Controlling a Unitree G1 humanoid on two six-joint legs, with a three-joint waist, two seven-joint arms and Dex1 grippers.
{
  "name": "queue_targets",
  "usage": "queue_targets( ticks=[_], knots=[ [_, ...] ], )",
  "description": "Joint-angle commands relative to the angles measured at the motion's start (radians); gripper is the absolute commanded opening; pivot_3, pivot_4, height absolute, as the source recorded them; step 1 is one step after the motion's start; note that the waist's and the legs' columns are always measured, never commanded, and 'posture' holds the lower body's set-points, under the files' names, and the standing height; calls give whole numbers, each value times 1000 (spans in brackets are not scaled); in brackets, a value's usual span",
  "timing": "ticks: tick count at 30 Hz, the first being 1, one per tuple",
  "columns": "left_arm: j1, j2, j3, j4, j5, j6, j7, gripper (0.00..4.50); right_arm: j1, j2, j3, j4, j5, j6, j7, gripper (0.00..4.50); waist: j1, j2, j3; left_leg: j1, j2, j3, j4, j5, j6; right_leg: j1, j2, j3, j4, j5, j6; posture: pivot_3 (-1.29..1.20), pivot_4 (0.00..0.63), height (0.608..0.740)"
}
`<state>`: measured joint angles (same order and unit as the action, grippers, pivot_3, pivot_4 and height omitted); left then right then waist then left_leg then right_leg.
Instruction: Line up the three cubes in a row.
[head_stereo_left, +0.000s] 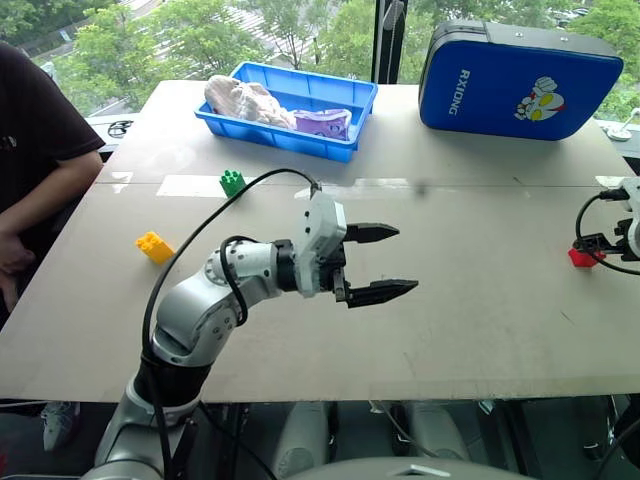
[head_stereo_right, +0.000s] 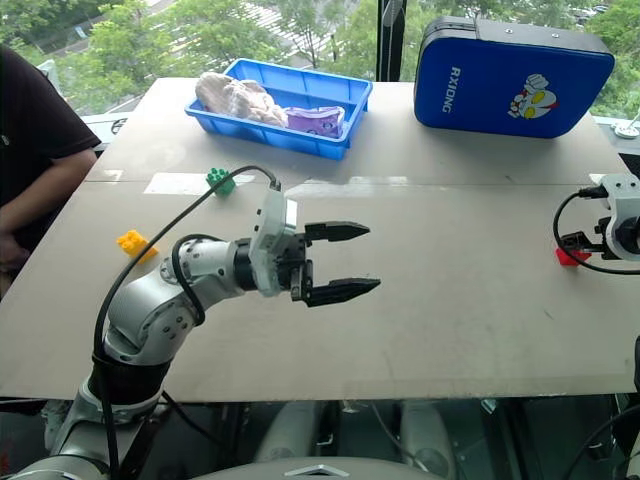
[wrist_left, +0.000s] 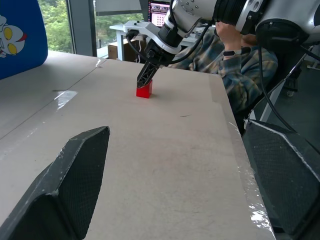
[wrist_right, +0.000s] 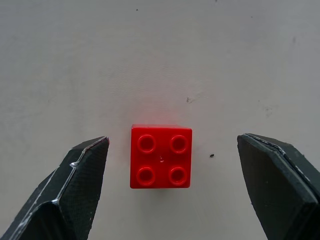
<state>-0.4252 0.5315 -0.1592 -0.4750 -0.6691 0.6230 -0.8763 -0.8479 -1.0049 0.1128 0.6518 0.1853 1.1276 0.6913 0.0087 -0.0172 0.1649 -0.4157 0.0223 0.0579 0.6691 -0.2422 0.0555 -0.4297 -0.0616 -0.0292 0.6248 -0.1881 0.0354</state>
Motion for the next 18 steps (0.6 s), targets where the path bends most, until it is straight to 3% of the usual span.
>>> queue_targets(
  ticks=[1,16,18],
  knots=[
    [4,4,11,-26,3,-20,-11,4433,-29,-2,8,9,-27,-24,36,4263,0,0,0,0,0,0,0,0,0,0,0,0,0,0,0,0,150,740],
    [27,18,23,-48,-3,-13,-10,4433,-22,31,-4,61,-87,-56,62,4263,2,0,0,0,0,0,0,0,0,0,0,0,0,0,0,0,150,740],
    [31,22,28,-52,-6,-11,-12,4469,-19,37,-5,65,-92,-59,62,3495,1,0,0,0,0,0,0,0,0,0,0,0,0,0,0,0,150,740]
  ],
)
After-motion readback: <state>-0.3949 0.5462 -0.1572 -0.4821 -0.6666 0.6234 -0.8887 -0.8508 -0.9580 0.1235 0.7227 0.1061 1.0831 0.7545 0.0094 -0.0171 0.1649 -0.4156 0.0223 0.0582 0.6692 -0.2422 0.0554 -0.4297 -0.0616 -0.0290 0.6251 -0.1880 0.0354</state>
